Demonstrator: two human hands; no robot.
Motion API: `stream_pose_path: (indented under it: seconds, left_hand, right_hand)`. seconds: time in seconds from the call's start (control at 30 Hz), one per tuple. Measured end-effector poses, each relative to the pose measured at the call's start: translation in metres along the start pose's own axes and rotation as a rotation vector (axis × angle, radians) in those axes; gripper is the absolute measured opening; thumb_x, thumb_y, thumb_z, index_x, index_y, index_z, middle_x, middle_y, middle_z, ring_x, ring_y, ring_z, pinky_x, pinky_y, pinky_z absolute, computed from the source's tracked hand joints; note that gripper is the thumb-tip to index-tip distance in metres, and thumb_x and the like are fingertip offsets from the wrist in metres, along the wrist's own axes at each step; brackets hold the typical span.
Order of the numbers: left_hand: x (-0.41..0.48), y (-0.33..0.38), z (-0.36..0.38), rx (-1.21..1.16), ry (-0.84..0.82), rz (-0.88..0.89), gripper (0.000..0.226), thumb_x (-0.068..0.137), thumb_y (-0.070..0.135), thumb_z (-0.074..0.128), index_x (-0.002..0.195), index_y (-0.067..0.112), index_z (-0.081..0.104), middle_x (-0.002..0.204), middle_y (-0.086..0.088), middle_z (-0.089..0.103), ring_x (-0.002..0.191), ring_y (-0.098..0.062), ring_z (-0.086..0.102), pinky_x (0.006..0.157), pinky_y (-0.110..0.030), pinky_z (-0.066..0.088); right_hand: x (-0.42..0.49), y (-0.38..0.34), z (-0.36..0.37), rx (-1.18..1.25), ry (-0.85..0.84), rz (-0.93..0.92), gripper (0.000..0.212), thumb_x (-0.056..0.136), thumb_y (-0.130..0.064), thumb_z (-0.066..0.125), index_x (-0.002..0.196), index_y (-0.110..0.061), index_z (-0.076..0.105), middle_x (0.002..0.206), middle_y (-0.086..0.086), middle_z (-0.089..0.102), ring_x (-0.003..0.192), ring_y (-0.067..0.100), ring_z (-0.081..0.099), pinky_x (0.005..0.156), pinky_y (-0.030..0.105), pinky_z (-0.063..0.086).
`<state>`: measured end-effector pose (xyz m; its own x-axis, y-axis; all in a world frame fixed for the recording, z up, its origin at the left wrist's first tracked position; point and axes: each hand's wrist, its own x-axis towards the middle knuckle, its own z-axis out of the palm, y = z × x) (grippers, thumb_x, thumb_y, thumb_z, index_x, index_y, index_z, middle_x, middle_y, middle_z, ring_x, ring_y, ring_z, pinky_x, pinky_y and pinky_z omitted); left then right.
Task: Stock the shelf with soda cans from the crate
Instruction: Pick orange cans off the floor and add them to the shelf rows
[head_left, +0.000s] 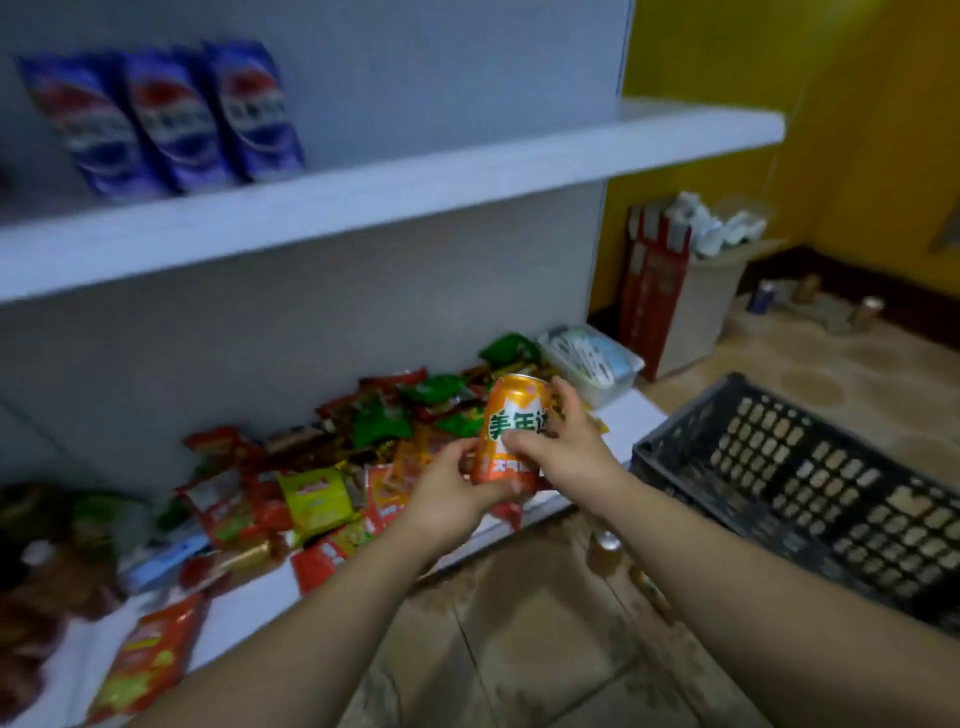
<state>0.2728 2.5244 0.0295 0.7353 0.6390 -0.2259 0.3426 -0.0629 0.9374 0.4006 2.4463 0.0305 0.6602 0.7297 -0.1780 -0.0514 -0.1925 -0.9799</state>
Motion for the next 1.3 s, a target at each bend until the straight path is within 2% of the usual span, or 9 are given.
stream_pose_path:
  seconds: [0.1,0.23,0.5,0.63,0.77,0.93,1.07,1.2,1.3]
  left_hand:
    - [-0.031,0.032,-0.046,-0.019,0.084,0.103,0.061,0.071,0.013,0.081,0.124,0.014,0.050,0.100,0.005,0.065,0.081,-0.003,0.064,0.062,-0.012,0.050]
    - [-0.069,0.064,-0.114,-0.013,0.141,0.211,0.058,0.075,0.017,0.079,0.123,0.026,0.047,0.108,0.004,0.066,0.092,-0.005,0.065,0.075,-0.019,0.053]
    - [-0.127,0.076,-0.254,0.104,0.360,0.260,0.068,0.071,0.021,0.079,0.131,0.018,0.047,0.115,0.000,0.063,0.104,-0.011,0.060,0.094,-0.031,0.048]
    - [-0.138,0.074,-0.322,0.216,0.470,0.201,0.075,0.071,0.026,0.081,0.135,0.023,0.042,0.128,0.000,0.056,0.119,-0.016,0.051,0.101,-0.036,0.044]
    - [-0.147,0.061,-0.387,0.395,0.634,0.067,0.086,0.078,0.038,0.074,0.148,0.022,0.027,0.149,-0.003,0.037,0.134,-0.020,0.038,0.099,-0.030,0.038]
    - [-0.165,0.033,-0.461,0.523,0.943,0.001,0.068,0.083,0.043,0.067,0.140,0.014,0.044,0.146,-0.004,0.043,0.125,-0.022,0.049,0.100,-0.035,0.040]
    - [-0.168,0.010,-0.512,0.723,1.153,-0.065,0.069,0.083,0.049,0.063,0.134,0.004,0.049,0.139,-0.014,0.049,0.125,-0.028,0.046,0.102,-0.040,0.038]
    - [-0.155,-0.001,-0.544,0.959,1.096,-0.211,0.086,0.078,0.075,0.038,0.127,0.006,0.049,0.135,-0.014,0.049,0.124,-0.030,0.043,0.105,-0.051,0.035]
    - [-0.140,-0.007,-0.554,1.003,1.010,-0.313,0.090,0.079,0.079,0.025,0.140,0.014,0.038,0.150,-0.007,0.034,0.139,-0.029,0.026,0.110,-0.059,0.021]
  right_hand:
    - [-0.021,-0.065,0.032,-0.064,-0.052,-0.148,0.107,0.054,-0.033,0.080,0.144,-0.040,0.025,0.126,0.001,0.058,0.106,0.019,0.063,0.088,0.045,0.055]
    - [-0.046,-0.135,0.085,-0.142,-0.108,-0.332,0.083,0.069,-0.016,0.080,0.134,-0.039,0.033,0.113,-0.002,0.055,0.105,0.022,0.061,0.090,0.043,0.054]
    - [-0.073,-0.229,0.218,-0.174,-0.285,-0.519,0.090,0.073,-0.015,0.080,0.141,-0.041,0.027,0.106,-0.009,0.054,0.103,0.017,0.058,0.091,0.043,0.053]
    - [-0.066,-0.252,0.278,-0.174,-0.358,-0.594,0.090,0.074,-0.015,0.079,0.143,-0.038,0.026,0.122,-0.004,0.050,0.112,0.018,0.054,0.094,0.039,0.050]
    - [-0.048,-0.265,0.333,-0.186,-0.423,-0.640,0.090,0.076,-0.015,0.078,0.145,-0.036,0.023,0.120,-0.012,0.044,0.115,0.014,0.049,0.097,0.038,0.046]
    - [-0.021,-0.271,0.390,-0.187,-0.453,-0.657,0.091,0.079,-0.016,0.077,0.146,-0.037,0.020,0.117,-0.013,0.044,0.108,0.010,0.044,0.094,0.035,0.041]
    - [-0.003,-0.270,0.432,-0.185,-0.462,-0.676,0.091,0.080,-0.018,0.076,0.148,-0.037,0.017,0.134,-0.006,0.047,0.113,0.012,0.047,0.090,0.029,0.040]
    - [0.007,-0.270,0.462,-0.204,-0.474,-0.707,0.090,0.081,-0.018,0.075,0.148,-0.036,0.017,0.139,-0.004,0.045,0.123,0.017,0.047,0.095,0.031,0.041]
    - [0.014,-0.267,0.482,-0.208,-0.470,-0.708,0.087,0.083,-0.020,0.073,0.148,-0.036,0.018,0.139,-0.003,0.047,0.124,0.018,0.048,0.096,0.032,0.042]
